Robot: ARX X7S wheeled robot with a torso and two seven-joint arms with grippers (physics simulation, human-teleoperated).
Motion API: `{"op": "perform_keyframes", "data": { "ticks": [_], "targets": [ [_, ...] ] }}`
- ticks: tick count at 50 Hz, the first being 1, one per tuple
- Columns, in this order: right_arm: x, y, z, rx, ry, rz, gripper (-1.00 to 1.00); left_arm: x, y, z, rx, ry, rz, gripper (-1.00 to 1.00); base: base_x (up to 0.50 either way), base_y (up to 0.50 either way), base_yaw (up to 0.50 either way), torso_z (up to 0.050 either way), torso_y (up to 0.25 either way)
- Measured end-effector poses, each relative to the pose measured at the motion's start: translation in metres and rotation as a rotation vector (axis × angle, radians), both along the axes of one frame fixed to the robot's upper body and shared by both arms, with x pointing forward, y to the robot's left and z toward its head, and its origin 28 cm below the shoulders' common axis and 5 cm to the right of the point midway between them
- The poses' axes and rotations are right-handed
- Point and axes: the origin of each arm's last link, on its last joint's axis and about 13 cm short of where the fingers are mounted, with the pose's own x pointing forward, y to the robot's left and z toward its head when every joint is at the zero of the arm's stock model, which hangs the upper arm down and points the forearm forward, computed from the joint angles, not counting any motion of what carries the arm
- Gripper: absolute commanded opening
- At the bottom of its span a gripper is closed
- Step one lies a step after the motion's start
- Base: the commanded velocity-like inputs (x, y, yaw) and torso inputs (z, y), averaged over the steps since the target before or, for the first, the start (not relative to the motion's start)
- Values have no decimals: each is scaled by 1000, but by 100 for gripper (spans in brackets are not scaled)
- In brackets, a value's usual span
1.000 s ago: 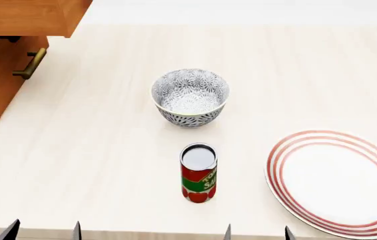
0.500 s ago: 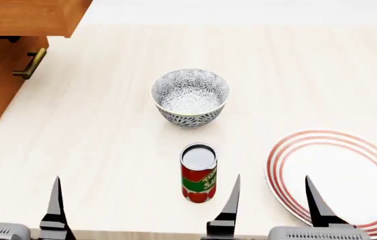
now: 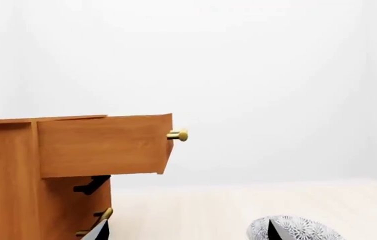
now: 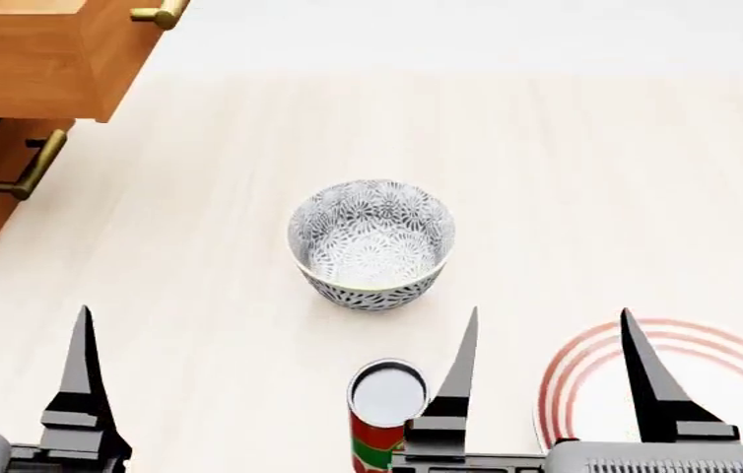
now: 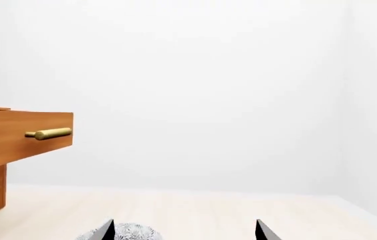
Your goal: Put the ketchup in the top drawer of the cabinet.
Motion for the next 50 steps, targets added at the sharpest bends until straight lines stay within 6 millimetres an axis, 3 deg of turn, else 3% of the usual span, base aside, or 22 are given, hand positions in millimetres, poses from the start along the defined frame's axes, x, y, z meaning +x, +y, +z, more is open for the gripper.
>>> {"op": "perform_keyframes", "data": {
  "ticks": [29,37,50],
  "targets": [
    [4,0,-1,7,2,6,100,2,0,2,-1,-7,1,100,499,0,0,0,1],
    [5,0,-2,9,-1,3,100,3,0,2,-2,-4,2,100,0,0,0,0,0],
    [6,-1,-2,14,3,6,100,5,0,0,-8,5,1,100,0,500,0,0,0]
  ]
}}
